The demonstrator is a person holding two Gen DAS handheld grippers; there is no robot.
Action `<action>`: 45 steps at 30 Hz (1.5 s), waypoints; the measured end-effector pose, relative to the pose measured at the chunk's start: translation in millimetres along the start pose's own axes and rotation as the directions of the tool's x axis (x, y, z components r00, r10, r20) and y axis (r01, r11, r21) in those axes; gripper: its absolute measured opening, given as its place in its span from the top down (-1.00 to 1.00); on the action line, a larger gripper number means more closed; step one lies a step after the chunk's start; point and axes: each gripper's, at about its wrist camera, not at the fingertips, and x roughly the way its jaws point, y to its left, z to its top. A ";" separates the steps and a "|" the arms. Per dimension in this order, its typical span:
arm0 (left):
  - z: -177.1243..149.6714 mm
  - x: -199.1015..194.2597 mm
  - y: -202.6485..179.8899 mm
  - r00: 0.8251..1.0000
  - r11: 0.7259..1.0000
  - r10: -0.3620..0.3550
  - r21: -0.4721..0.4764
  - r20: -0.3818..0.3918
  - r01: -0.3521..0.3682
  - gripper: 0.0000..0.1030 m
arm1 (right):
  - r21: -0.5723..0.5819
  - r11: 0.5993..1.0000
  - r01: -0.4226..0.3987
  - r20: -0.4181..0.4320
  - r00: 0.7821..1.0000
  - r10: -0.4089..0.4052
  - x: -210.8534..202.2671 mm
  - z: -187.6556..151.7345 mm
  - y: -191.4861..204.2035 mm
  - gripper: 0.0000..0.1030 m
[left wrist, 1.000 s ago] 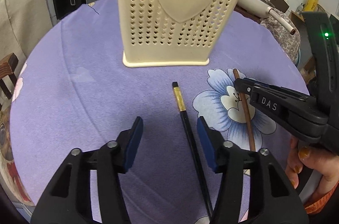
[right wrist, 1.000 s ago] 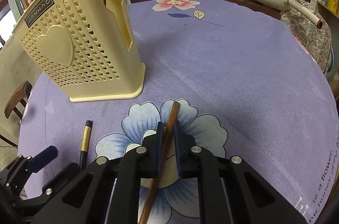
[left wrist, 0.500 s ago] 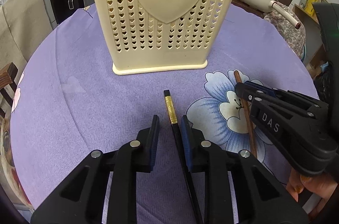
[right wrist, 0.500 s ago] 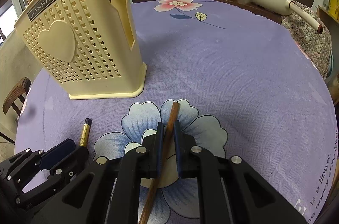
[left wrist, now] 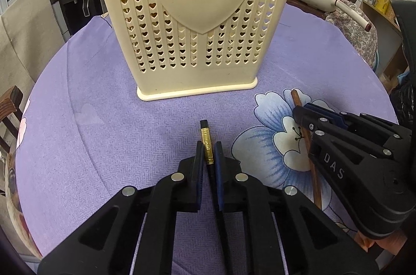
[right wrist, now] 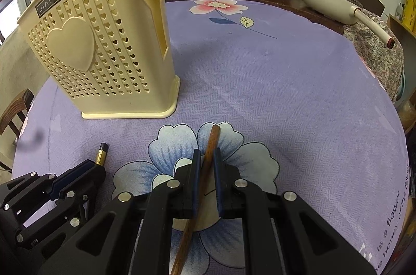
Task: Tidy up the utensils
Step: 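Close the left tool on the black gold-tipped chopstick, then lift and carry both chopsticks to the cream holder, lowering them in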
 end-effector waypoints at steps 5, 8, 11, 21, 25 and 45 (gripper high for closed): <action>-4.4 -1.8 5.6 1.000 1.000 -0.002 -0.002 0.003 0.002 0.85 | 0.008 1.000 0.002 0.001 1.000 -0.002 -0.2 -0.3 0.7 0.81; -6.3 -3.3 10.5 1.000 1.000 -0.013 -0.016 0.002 0.013 0.86 | 0.014 1.000 -0.002 0.000 1.000 0.002 0.1 0.6 -0.6 0.81; -7.6 -5.0 15.2 1.000 0.999 -0.027 -0.031 0.000 0.027 0.86 | 0.038 0.999 -0.018 0.002 1.000 0.018 0.3 1.4 -4.3 0.82; -6.4 -18.8 20.2 0.998 0.998 -0.055 -0.040 0.022 0.056 0.86 | 0.086 0.992 -0.092 0.025 0.996 0.090 -6.2 4.2 -8.7 0.84; -0.8 -31.2 20.1 0.996 0.997 -0.072 -0.037 0.047 0.073 0.86 | 0.103 0.986 -0.129 0.050 0.991 0.125 -17.4 7.7 -11.0 0.85; 20.5 -116.4 40.4 0.972 0.990 -0.134 -0.020 0.193 0.140 0.86 | 0.040 0.961 -0.275 0.236 0.937 0.258 -115.9 27.8 -11.4 0.85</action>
